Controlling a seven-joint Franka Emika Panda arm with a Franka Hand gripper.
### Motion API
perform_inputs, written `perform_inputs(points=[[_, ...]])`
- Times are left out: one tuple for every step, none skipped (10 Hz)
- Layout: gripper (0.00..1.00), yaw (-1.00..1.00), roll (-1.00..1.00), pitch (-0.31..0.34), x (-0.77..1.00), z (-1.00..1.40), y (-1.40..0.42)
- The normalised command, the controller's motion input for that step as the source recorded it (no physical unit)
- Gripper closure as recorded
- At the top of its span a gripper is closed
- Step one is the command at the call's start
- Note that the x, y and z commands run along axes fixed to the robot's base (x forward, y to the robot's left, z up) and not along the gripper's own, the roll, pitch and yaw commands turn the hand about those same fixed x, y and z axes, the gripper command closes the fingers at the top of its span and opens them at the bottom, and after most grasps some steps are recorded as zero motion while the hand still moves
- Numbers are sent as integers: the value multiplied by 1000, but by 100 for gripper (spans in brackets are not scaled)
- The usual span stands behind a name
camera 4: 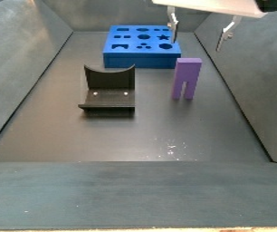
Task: Pick up the double-square object. Rotate the double-square object. Move to above the board. Insert the double-square object.
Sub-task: Rotate the double-square object.
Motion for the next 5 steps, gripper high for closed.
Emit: perform_inputs(points=[[0, 1000, 8, -14, 20, -20, -5], [0, 815, 9, -16, 20, -20, -5], [0, 645, 9, -16, 20, -20, -5], [0, 377, 9, -16, 20, -20, -5], [0, 246, 9, -16, 20, -20, -5]])
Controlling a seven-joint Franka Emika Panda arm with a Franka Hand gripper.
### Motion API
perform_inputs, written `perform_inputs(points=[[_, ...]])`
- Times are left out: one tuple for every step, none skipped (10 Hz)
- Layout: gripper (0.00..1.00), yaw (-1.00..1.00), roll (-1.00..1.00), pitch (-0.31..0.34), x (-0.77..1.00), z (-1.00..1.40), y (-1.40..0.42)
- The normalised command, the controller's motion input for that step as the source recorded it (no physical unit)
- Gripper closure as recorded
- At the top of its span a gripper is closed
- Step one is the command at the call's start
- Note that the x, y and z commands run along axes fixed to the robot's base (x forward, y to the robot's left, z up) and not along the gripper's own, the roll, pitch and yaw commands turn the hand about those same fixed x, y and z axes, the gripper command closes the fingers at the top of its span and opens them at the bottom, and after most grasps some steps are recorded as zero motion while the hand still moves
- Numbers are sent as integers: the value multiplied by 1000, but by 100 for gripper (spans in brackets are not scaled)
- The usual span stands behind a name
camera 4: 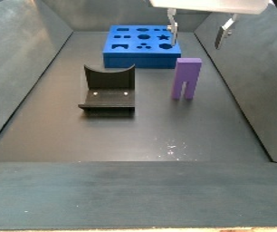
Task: Pick up the double-square object. Rotate the double-square object. Move to above the board. Insert the double-square object.
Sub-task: Rotate the double-square object.
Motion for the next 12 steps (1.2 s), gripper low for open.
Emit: perform_inputs(points=[[0, 0, 0, 0, 0, -1000, 0], [0, -29, 0, -1, 1, -1000, 0], [0, -33, 9, -30, 23, -1000, 6], [0, -31, 17, -44, 29, -1000, 11], [0, -23, 27, -50, 30, -988, 20], [0, -19, 35, -50, 28, -868, 23], [0, -16, 43, -49, 27, -749, 24], [0, -16, 51, -49, 29, -630, 25], [0, -16, 61, -46, 32, -480, 26], [0, -17, 68, -43, 36, -374, 27], [0, -17, 71, -39, 38, -307, 27], [100, 0, 0, 0, 0, 0, 0]])
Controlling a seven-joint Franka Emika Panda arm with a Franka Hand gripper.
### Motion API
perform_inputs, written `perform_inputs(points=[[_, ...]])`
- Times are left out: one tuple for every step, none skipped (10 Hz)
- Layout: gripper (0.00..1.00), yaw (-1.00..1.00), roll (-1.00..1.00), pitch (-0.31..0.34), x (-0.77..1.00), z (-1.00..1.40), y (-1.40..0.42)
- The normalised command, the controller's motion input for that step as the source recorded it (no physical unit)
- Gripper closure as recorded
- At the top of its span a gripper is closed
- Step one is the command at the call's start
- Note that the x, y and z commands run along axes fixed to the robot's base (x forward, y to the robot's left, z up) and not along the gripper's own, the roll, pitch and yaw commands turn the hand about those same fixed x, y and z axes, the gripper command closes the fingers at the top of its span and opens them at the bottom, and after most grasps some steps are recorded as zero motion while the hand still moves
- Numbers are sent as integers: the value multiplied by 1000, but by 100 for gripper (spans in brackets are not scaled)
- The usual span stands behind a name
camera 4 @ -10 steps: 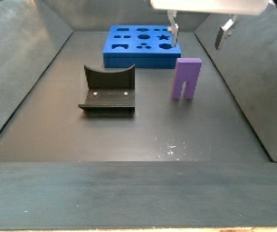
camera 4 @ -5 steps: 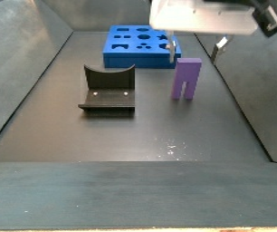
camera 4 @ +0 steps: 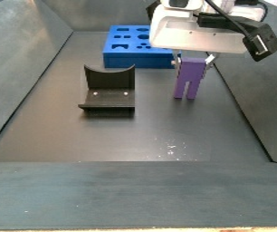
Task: Pick up the double-square object. Rotate the double-square object. Move to above the board. Insert the double-square object.
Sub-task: Move to above the board.
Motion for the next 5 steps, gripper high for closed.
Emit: perform_inputs(points=[[100, 297, -110, -631, -195, 1000, 360], [100, 278, -114, -614, -199, 1000, 358], [100, 180, -149, -508, -202, 1000, 334], [100, 118, -181, -376, -195, 1000, 326], [100, 62, -216, -252, -188, 1000, 321]])
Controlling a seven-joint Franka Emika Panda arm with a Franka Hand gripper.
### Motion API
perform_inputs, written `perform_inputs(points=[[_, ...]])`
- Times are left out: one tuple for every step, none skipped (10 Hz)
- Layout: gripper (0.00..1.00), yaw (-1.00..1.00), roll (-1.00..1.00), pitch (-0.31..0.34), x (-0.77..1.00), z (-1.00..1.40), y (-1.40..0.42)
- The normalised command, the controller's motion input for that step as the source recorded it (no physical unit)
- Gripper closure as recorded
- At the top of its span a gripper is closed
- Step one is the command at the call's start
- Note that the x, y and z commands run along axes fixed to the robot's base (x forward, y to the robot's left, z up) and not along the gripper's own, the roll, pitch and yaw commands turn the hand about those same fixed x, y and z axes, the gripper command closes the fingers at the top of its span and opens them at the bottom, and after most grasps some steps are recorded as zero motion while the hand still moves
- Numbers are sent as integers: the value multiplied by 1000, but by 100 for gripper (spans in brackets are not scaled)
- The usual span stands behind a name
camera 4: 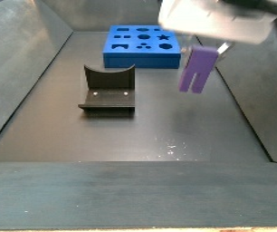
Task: Pick up the double-square object. Rotate the double-square object. Move to above the board. Insert the double-square object.
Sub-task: Move to above the board.
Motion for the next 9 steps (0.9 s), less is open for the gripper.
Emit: perform_inputs(points=[[100, 13, -247, -159, -187, 1000, 316], [100, -27, -272, -83, -184, 1000, 311], [100, -57, -296, -27, -177, 1000, 300], [100, -72, -307, -10, -171, 1000, 285], [100, -75, -308, -10, -169, 1000, 278], [100, -79, -295, -16, -162, 1000, 263], [100, -76, -271, -15, -155, 1000, 252], [100, -71, -238, -4, -145, 1000, 239], [100, -66, -217, 7, -138, 1000, 232]])
